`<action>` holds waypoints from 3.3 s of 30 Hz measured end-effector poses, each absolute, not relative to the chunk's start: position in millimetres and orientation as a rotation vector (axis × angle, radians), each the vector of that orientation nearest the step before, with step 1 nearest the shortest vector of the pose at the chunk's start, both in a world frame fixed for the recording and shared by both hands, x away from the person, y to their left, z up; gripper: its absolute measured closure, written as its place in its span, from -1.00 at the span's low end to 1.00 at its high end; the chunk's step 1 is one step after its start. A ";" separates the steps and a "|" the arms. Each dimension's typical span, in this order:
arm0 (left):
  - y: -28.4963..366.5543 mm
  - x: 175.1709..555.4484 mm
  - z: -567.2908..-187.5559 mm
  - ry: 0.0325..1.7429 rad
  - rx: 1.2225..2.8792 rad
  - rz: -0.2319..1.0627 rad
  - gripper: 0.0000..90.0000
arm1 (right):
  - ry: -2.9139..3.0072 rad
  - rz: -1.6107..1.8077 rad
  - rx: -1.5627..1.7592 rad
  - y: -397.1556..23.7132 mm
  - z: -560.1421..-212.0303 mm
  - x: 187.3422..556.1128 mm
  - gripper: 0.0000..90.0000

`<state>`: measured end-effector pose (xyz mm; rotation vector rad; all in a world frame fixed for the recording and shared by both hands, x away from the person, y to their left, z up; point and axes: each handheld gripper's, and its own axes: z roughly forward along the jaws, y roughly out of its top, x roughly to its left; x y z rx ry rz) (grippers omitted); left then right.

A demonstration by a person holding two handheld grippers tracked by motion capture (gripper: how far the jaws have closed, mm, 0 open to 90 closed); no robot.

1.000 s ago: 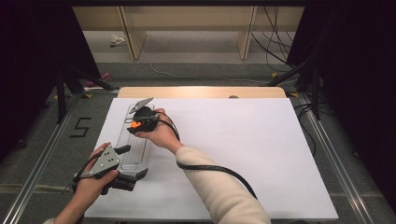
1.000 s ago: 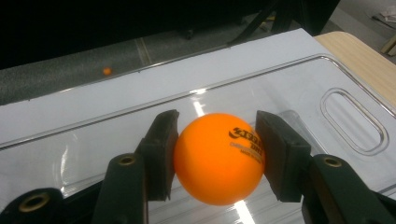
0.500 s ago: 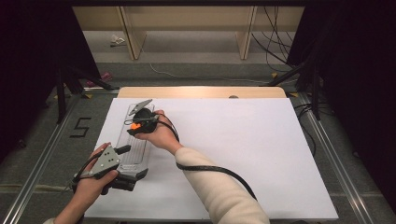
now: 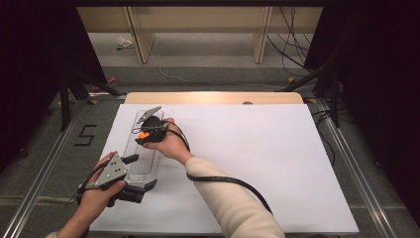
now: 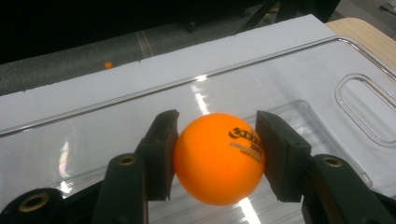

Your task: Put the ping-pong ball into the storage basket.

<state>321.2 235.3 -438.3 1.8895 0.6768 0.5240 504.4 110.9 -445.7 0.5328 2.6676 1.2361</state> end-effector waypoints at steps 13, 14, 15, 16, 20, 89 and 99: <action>235.4 321.3 -438.3 0.677 1.889 0.524 -1.00 | 2.668 1.237 0.533 111.9 -446.0 503.9 0.14; 235.3 321.3 -438.4 0.677 1.889 0.524 -1.00 | 2.669 1.238 0.532 112.0 -446.1 503.8 0.14; 235.4 321.2 -438.3 0.677 1.889 0.524 -1.00 | 2.668 1.239 0.532 112.1 -446.2 503.7 0.14; 235.4 321.3 -438.3 0.677 1.889 0.524 -1.00 | 2.667 1.240 0.533 112.2 -446.3 503.7 0.14; 235.5 321.3 -438.3 0.677 1.888 0.525 -1.00 | 2.669 1.243 0.533 112.4 -446.7 503.7 0.13; 236.3 321.7 -438.5 0.683 1.887 0.532 -1.00 | 2.538 1.359 0.607 40.9 -426.4 492.8 -0.63; 236.2 321.5 -438.6 0.686 1.888 0.532 -1.00 | 2.526 1.358 0.627 23.6 -424.6 489.1 -0.63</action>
